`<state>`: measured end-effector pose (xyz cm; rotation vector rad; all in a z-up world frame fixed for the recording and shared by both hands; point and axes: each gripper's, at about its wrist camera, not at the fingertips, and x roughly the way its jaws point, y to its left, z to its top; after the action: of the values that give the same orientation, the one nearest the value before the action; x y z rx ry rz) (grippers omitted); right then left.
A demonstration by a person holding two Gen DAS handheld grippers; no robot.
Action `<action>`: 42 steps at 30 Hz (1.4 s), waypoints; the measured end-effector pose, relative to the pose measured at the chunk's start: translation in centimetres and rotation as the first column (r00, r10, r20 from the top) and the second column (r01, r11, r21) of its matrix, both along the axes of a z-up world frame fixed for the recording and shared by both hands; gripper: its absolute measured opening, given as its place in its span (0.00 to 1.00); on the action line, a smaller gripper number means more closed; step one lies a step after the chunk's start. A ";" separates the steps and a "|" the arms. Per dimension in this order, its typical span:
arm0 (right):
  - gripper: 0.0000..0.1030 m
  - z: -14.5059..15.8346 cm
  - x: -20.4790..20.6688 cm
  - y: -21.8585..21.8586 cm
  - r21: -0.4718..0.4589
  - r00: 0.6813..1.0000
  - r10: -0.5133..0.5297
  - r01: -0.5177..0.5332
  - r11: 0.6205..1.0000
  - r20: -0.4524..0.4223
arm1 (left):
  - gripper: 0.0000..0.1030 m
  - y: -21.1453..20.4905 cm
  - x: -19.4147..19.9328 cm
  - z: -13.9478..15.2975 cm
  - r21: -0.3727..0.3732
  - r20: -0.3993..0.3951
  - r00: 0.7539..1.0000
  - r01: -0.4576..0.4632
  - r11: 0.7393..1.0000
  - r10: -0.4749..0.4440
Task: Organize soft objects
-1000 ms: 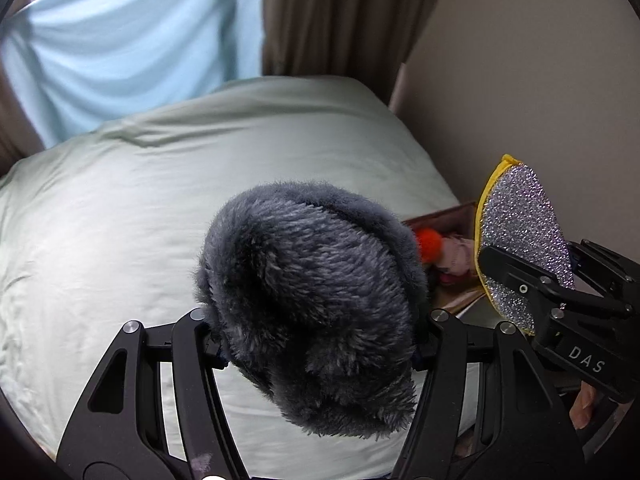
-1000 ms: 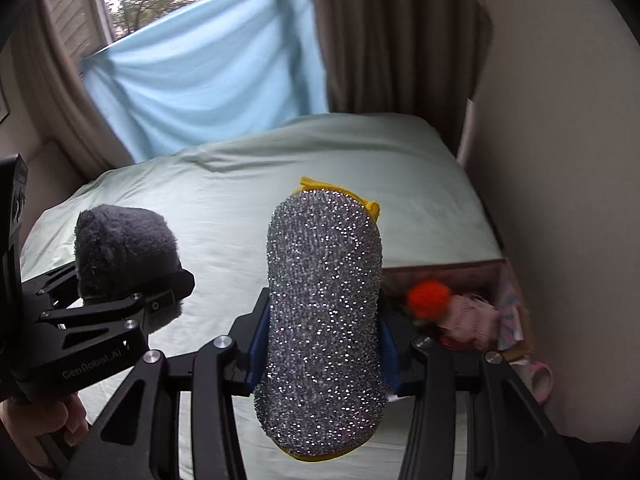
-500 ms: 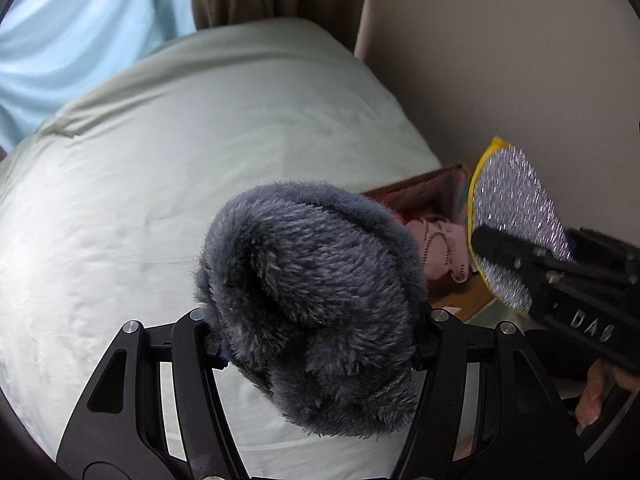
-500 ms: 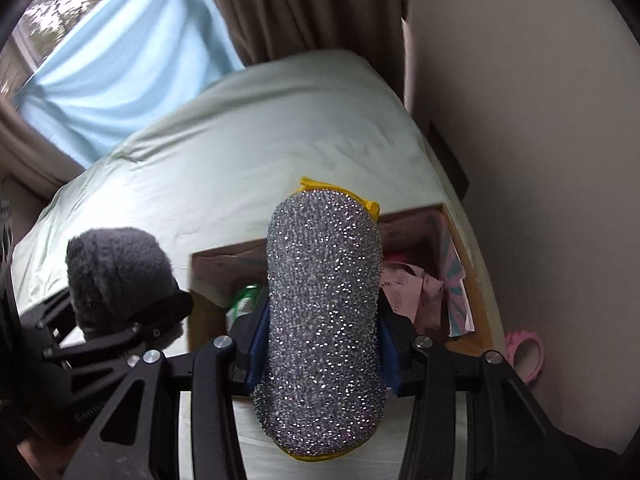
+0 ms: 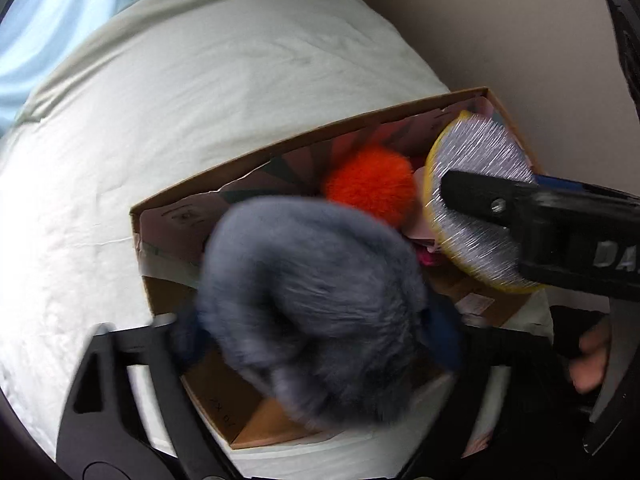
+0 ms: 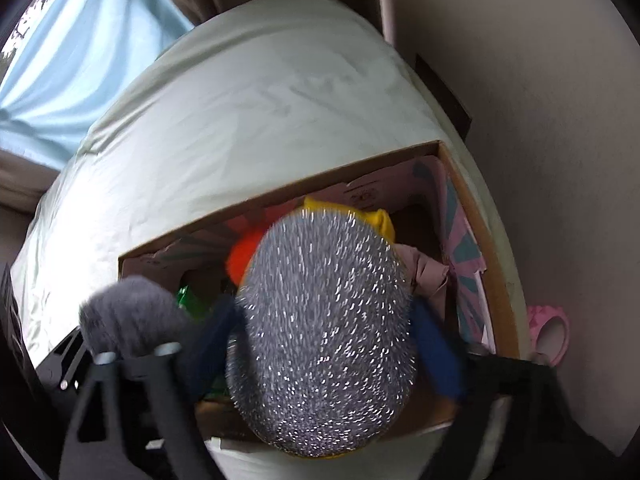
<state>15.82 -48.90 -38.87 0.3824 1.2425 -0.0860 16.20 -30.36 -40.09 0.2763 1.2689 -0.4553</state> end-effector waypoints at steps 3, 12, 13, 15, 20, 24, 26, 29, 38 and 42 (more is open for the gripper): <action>0.94 -0.1 0.0 -0.4 -0.017 1.000 -0.022 0.022 1.000 -0.011 | 1.00 0.1 0.0 -0.3 0.045 0.008 1.000 0.017 0.999 -0.017; 0.94 -0.1 -0.3 -0.6 -0.029 0.999 -0.029 0.028 0.999 -0.021 | 1.00 0.6 -0.5 0.4 0.047 0.008 1.000 0.020 0.999 -0.020; 0.94 0.2 -0.4 -0.6 -0.031 0.999 -0.031 0.031 0.999 -0.018 | 1.00 0.4 0.1 0.6 0.045 0.008 1.000 0.019 0.999 -0.019; 0.94 0.9 -0.5 -0.3 -0.036 1.000 -0.030 0.029 0.999 -0.007 | 1.00 0.4 0.0 1.0 0.036 0.018 1.000 0.015 0.999 -0.016; 0.94 3.9 -1.3 0.6 -0.034 0.999 -0.014 0.015 0.999 0.042 | 1.00 1.9 -0.8 4.8 -0.012 0.064 0.998 -0.007 1.000 0.008; 0.94 7.7 -1.7 2.0 -0.056 0.995 0.010 -0.005 0.998 0.096 | 1.00 4.5 -1.3 9.6 -0.060 0.125 0.990 -0.058 0.996 0.066; 0.94 10.0 -2.1 2.8 -0.070 0.991 0.033 -0.024 0.997 0.128 | 1.00 6.0 -1.7 12.1 -0.086 0.155 0.983 -0.086 0.993 0.099; 0.94 13.6 -2.5 4.8 -0.094 0.982 0.071 -0.056 0.994 0.172 | 1.00 8.4 -2.4 15.4 -0.118 0.190 0.971 -0.123 0.985 0.144; 0.94 24.6 -6.0 12.1 -0.161 0.926 0.176 -0.128 0.979 0.334 | 1.00 17.4 -6.3 26.5 -0.158 0.370 0.892 -0.217 0.963 0.261; 0.94 28.5 -8.3 15.2 -0.208 0.888 0.227 -0.153 0.966 0.399 | 1.00 20.9 -8.5 30.0 -0.183 0.430 0.844 -0.265 0.947 0.320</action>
<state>7.47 -33.68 -10.40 0.1151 0.8295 0.0578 7.73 -9.44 -10.10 0.0757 0.7983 -0.1810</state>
